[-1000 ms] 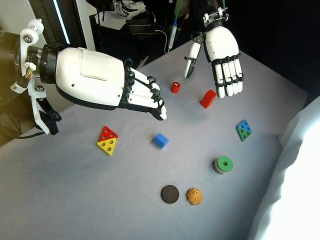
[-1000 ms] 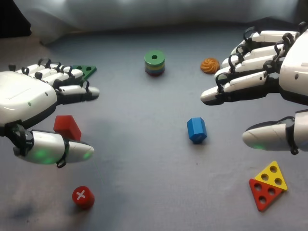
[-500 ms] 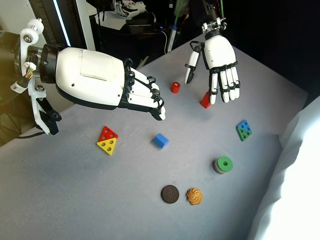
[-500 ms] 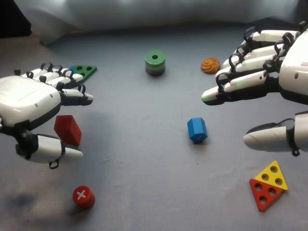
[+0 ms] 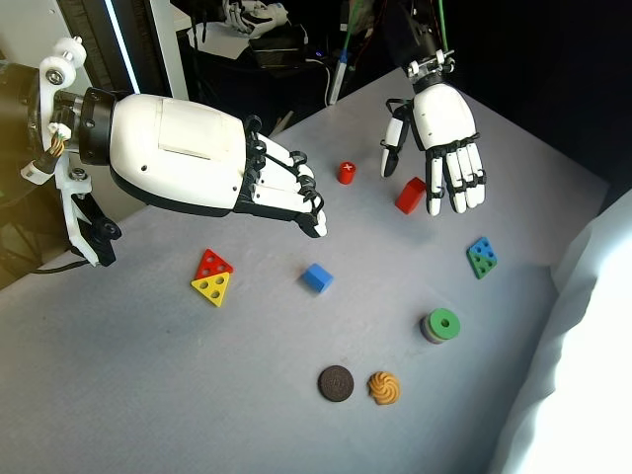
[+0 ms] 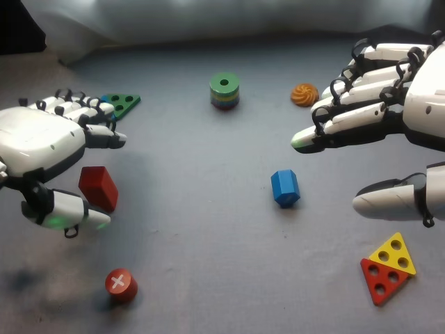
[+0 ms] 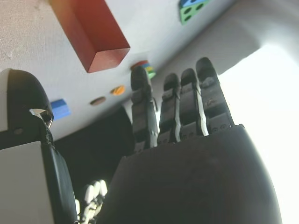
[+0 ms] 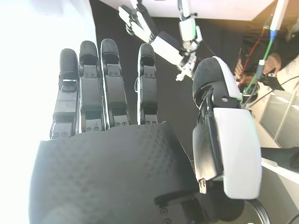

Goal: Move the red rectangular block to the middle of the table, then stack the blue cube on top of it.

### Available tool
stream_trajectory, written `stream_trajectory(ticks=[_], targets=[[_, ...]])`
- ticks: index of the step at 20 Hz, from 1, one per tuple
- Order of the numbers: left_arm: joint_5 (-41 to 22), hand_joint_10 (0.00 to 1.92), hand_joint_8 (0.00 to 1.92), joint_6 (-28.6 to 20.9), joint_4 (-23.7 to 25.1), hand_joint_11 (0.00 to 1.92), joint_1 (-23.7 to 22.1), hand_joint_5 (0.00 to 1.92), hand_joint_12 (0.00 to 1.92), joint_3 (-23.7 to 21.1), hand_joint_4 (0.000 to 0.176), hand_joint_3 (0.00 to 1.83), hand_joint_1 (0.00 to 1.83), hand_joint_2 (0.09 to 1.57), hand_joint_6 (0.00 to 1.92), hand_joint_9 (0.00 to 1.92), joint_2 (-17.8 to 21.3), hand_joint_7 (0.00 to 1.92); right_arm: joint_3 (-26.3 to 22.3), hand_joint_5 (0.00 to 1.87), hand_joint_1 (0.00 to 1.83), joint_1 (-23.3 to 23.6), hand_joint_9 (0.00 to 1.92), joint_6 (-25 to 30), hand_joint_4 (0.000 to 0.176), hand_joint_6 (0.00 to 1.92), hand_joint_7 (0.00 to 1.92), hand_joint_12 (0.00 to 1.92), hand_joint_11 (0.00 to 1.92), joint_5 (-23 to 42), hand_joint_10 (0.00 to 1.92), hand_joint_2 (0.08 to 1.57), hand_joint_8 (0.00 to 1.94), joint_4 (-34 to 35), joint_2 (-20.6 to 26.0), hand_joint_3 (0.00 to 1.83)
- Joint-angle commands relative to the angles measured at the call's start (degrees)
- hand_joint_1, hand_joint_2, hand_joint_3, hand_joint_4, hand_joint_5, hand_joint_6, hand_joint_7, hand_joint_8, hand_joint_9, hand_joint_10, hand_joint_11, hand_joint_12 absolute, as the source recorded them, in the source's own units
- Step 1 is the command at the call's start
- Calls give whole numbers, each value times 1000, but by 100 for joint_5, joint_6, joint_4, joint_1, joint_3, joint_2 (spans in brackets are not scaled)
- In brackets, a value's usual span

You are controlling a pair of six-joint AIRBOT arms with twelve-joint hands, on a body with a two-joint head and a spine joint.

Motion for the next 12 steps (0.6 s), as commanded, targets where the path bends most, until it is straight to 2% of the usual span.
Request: stream_trajectory(ticks=[1,2,4,7,8,10,12], targets=[[-527,4,10,17,77,0,-15,416,229,34,17,7,812,988,7,10,22,92,-24,404,161,54,360,27,0,4,402,765,0,607,6,1213,6,122,62,0],[-517,4,11,47,21,0,3,420,226,53,8,8,825,993,8,11,-15,100,-24,410,169,54,367,27,0,5,410,772,0,608,7,1211,7,122,62,0],[-516,4,7,143,-128,0,17,430,232,79,20,6,830,1000,6,20,-83,109,-24,401,171,54,363,27,0,0,404,774,0,609,4,1214,3,122,62,0],[-516,4,7,316,-380,0,17,469,271,105,10,1,893,997,9,33,-146,139,-24,420,187,54,388,27,0,3,426,805,0,609,6,1208,4,122,62,0],[-516,4,5,359,-447,0,17,470,288,120,15,1,883,1000,5,39,-165,145,-24,422,167,54,387,27,0,2,427,806,0,609,3,1213,2,122,62,2],[-516,2,2,413,-537,0,16,483,288,166,15,4,903,1015,6,39,-203,137,-24,404,68,54,375,27,0,1,408,779,0,609,4,1225,2,122,62,4],[-515,1,1,488,-653,0,8,492,298,201,9,5,914,1026,2,45,-226,143,-24,406,31,55,378,27,0,2,412,802,0,611,3,1227,3,122,62,2]])
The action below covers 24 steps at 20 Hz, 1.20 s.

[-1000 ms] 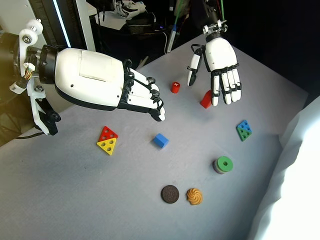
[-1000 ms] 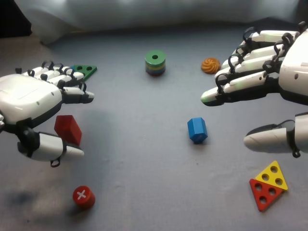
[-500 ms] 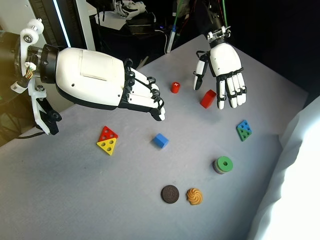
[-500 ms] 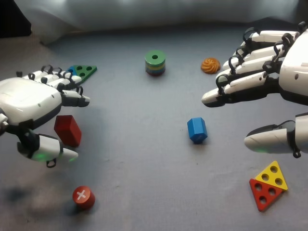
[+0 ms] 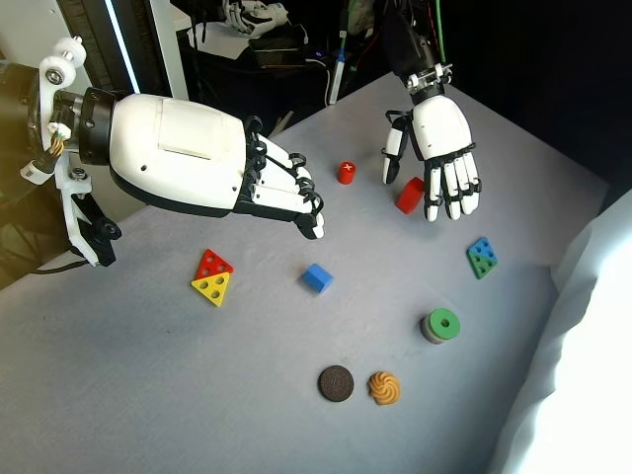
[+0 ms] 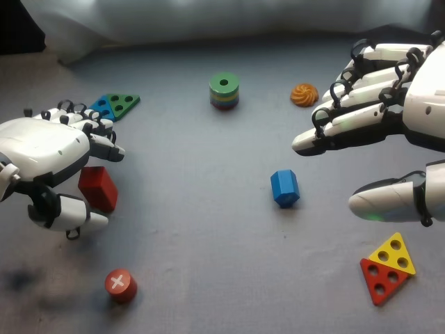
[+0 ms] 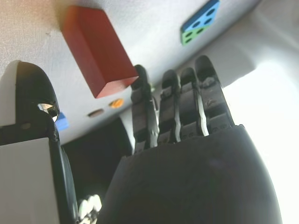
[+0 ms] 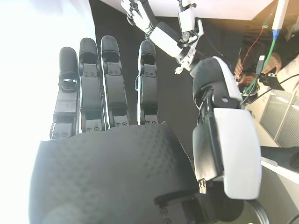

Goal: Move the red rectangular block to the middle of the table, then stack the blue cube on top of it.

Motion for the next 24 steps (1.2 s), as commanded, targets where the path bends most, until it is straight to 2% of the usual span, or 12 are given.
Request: stream_trajectory(ticks=[1,2,4,7,9,10,12,14,24], targets=[[-550,3,1,80,27,0,-21,495,297,45,15,5,904,1030,2,49,40,143,-24,409,35,55,379,27,0,3,414,806,0,592,3,1228,3,124,62,2],[-550,2,1,159,-73,0,-33,502,300,46,12,3,915,1028,4,48,33,143,-24,406,50,55,376,27,0,1,411,797,0,593,1,1226,1,125,61,0],[-550,3,1,311,-284,0,-56,519,332,49,18,2,903,1029,7,56,10,146,-24,411,53,55,379,27,0,2,416,781,0,595,1,1228,2,126,61,1],[-551,3,6,447,-497,0,-105,529,327,48,7,5,900,1041,7,59,-25,161,-24,408,56,55,373,27,0,3,410,784,0,596,3,1230,3,128,61,0],[-551,1,2,544,-639,0,-153,530,312,42,7,7,894,1053,5,57,-61,156,-24,411,62,55,374,27,0,2,411,794,0,596,3,1229,2,128,61,0],[-551,0,1,602,-731,0,-176,522,305,41,13,9,873,1061,1,55,-87,155,-24,404,69,55,366,27,0,1,402,775,0,596,1,1228,1,128,61,0],[-560,0,3,646,-832,0,-188,528,300,44,10,9,869,1065,3,53,-131,162,-23,409,61,56,367,27,0,3,406,777,0,597,2,1231,3,128,61,1],[-583,0,0,684,-896,0,-183,523,304,45,0,8,871,1068,1,49,-166,154,-23,418,62,56,373,27,0,4,413,793,0,598,3,1229,3,128,61,0],[-603,0,0,759,-1024,0,-103,515,290,96,0,9,829,1104,1,49,-207,142,-23,427,57,56,366,27,0,1,415,723,0,600,0,1225,0,129,61,0]])
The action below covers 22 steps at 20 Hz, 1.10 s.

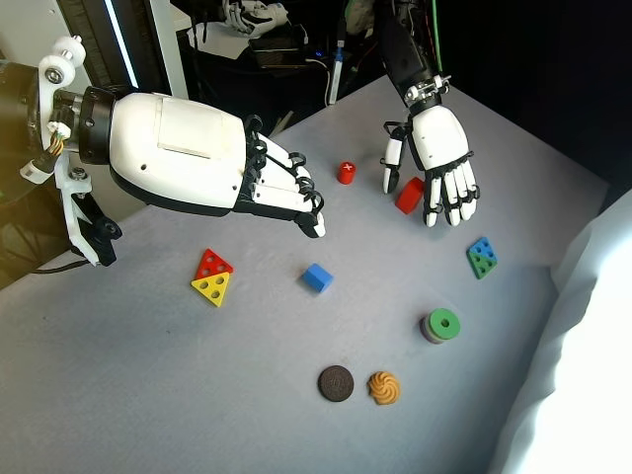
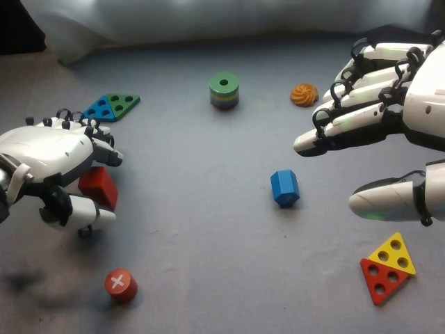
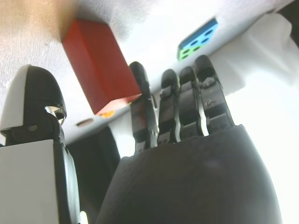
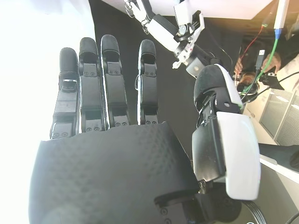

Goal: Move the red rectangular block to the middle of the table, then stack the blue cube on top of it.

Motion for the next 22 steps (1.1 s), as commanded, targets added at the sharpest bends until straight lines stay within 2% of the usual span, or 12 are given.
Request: stream_trajectory(ticks=[1,6,16,18,20,22], targets=[[-518,3,2,54,111,0,-17,518,323,35,4,7,807,1113,1,60,38,152,-23,437,71,56,373,27,0,4,422,737,0,589,2,1221,2,127,61,0],[-526,0,0,95,28,0,5,517,291,36,1,9,773,1165,1,48,16,136,-23,415,22,56,346,27,0,1,398,619,0,591,0,1231,0,127,61,1],[-552,3,1,119,-19,0,63,588,359,28,0,2,795,1175,9,74,1,154,-23,401,9,56,338,27,0,0,389,636,0,593,1,1237,1,127,61,2],[-552,4,6,119,-33,0,64,636,358,31,0,0,812,1166,22,80,-12,173,-23,418,2,56,353,27,0,4,408,674,0,594,4,1236,4,127,61,1],[-556,5,5,119,-58,0,63,745,443,29,0,0,899,1157,14,123,-23,237,-23,403,12,56,347,27,0,1,398,684,0,595,3,1239,2,127,61,1],[-558,6,6,119,-78,0,63,765,457,27,0,1,912,1160,14,132,-38,249,-23,406,2,56,349,27,0,2,402,687,0,595,3,1240,3,127,61,1]])
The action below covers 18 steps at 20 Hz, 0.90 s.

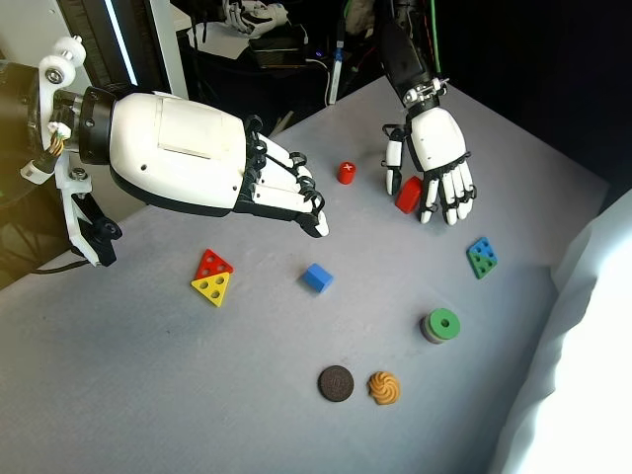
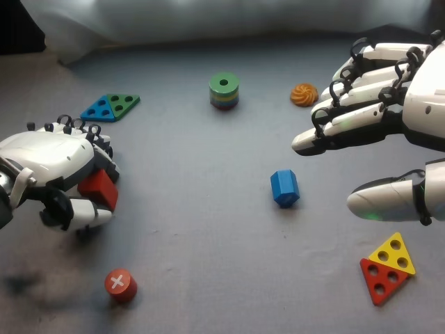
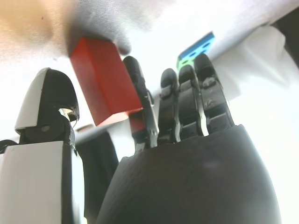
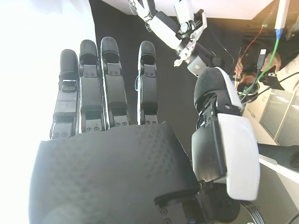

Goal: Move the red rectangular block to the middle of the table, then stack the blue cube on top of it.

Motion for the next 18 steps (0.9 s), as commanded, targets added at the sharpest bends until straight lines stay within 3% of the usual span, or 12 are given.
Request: stream_trajectory(ticks=[1,2,3,4,5,14,18], targets=[[-449,1,2,10,105,0,-10,849,524,27,63,8,989,1168,929,156,30,292,-23,414,0,56,355,27,0,2,404,735,0,593,3,1240,2,127,61,1],[-450,1,2,10,94,0,-10,849,524,27,63,8,989,1168,929,156,26,292,-23,414,0,56,355,27,0,2,404,735,0,593,3,1240,2,127,61,1],[-460,0,4,10,94,0,-10,820,484,27,85,5,984,1190,1173,156,22,281,-23,411,8,56,352,27,0,0,400,741,0,593,1,1240,0,127,61,0],[-478,4,4,10,92,0,-10,861,507,27,20,0,1033,1175,1153,177,16,288,-23,416,29,56,357,27,0,1,405,778,0,593,2,1238,1,127,61,0],[-483,2,1,10,92,0,-10,868,514,27,0,0,1049,1173,1150,178,15,270,-23,421,33,56,358,27,0,3,406,786,0,594,2,1237,1,127,61,0],[-503,3,5,10,63,0,-109,887,520,15,0,0,1060,1166,1125,175,17,269,-22,456,84,56,370,27,0,3,420,831,0,595,5,1231,4,127,60,0],[-448,1,1,279,-150,0,-459,879,502,-39,0,1,1055,1170,1136,166,22,256,-22,454,73,56,367,27,0,2,415,828,0,595,3,1235,1,127,60,0]])
